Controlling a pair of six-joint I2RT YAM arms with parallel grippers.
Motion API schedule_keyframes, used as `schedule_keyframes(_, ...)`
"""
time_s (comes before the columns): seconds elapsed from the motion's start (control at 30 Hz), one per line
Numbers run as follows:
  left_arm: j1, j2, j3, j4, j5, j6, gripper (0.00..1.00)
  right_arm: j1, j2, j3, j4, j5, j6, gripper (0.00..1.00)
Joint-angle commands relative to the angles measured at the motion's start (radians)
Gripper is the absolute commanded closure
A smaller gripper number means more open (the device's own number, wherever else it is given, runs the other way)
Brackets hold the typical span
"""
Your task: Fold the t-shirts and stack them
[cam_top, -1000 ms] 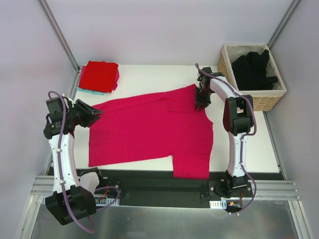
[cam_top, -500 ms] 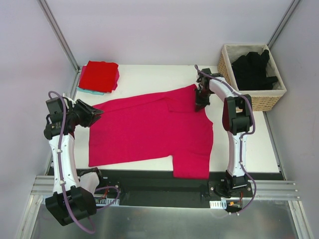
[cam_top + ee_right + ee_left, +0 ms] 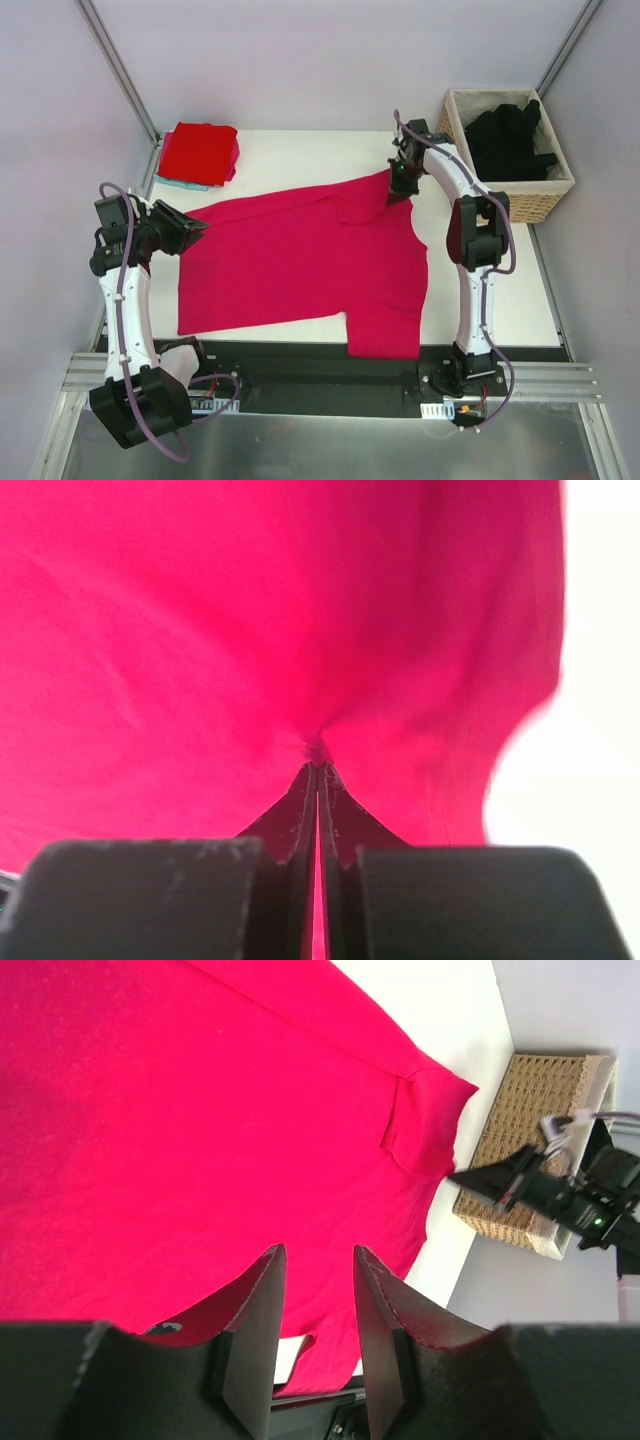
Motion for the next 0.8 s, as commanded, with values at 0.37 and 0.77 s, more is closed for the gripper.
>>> schedule_keyframes(0.37, -0.026, -0.075, -0.062, 0.033, -0.044, -0.087, 0.69, -0.037, 0.204, 0.170, 0.945, -0.004, 0.274, 0.96)
schedule_keyframes(0.77, -0.113, -0.080, -0.099, 0.051, -0.104, -0.141, 0.73, -0.025, 0.364, 0.419, 1.551, 0.101, 0.232, 0.95)
